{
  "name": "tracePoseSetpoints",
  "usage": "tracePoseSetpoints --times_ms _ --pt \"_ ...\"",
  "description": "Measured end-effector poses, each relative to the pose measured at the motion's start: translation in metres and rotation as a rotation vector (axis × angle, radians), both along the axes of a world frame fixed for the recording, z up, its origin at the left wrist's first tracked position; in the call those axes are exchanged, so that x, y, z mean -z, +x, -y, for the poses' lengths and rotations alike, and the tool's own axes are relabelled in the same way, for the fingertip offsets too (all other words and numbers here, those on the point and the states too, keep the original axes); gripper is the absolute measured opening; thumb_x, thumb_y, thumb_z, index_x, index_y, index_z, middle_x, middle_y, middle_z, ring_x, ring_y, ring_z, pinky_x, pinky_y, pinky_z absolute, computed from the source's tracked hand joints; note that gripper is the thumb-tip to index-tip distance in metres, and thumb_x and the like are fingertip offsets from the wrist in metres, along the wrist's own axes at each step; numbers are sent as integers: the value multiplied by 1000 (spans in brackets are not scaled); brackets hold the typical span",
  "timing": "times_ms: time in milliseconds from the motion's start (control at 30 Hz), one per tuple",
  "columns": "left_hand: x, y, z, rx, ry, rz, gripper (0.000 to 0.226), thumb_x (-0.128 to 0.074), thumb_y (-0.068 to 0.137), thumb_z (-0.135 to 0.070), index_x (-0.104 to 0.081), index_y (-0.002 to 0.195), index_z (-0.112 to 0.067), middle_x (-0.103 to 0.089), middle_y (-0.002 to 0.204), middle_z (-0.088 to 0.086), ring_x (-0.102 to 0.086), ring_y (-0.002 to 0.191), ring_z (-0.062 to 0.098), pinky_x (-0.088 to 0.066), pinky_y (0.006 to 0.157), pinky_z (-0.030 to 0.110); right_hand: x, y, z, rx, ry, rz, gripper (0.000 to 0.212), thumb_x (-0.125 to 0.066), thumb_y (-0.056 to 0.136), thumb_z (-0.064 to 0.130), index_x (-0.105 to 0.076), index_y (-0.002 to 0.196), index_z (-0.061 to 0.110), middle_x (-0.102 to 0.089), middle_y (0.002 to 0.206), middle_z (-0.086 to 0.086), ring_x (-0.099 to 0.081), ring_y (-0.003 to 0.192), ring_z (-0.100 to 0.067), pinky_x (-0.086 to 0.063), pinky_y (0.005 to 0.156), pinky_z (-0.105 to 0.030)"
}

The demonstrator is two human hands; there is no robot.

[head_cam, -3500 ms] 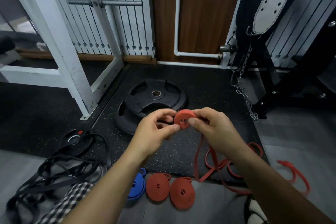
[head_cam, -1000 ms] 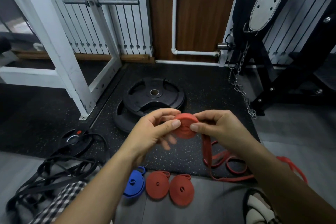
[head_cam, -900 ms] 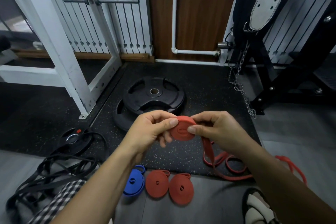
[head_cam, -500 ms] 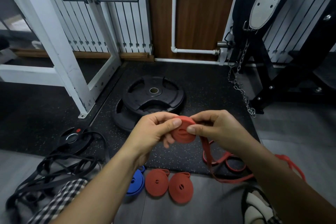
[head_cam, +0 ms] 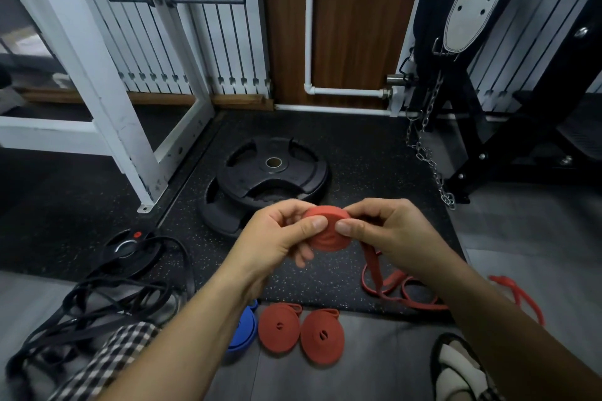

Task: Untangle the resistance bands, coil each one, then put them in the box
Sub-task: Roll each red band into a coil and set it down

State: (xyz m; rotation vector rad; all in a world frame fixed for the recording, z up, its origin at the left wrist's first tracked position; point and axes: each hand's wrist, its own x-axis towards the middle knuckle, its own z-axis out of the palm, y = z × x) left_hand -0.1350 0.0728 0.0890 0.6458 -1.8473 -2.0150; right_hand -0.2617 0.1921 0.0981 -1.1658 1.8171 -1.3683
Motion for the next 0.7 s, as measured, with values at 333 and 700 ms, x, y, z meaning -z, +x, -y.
tracePoseSetpoints --times_ms 333,700 --pt "0 -6 -6 -129 428 -91 21 -59 71 -22 -59 89 -12 -62 54 -1 -52 37 5 -41 35 13 1 2 2 118 -39 170 16 -66 80 8 -69 85 23 -71 72 10 -65 70 3 -48 63 -9" --pt "0 3 11 58 -319 103 22 -71 71 2 -70 79 -18 -69 68 -6 -62 66 6 -50 62 15 5 1 3 -25 191 -359 12 -72 79 22 -72 89 27 -69 77 6 -63 73 -7 -53 73 -31"
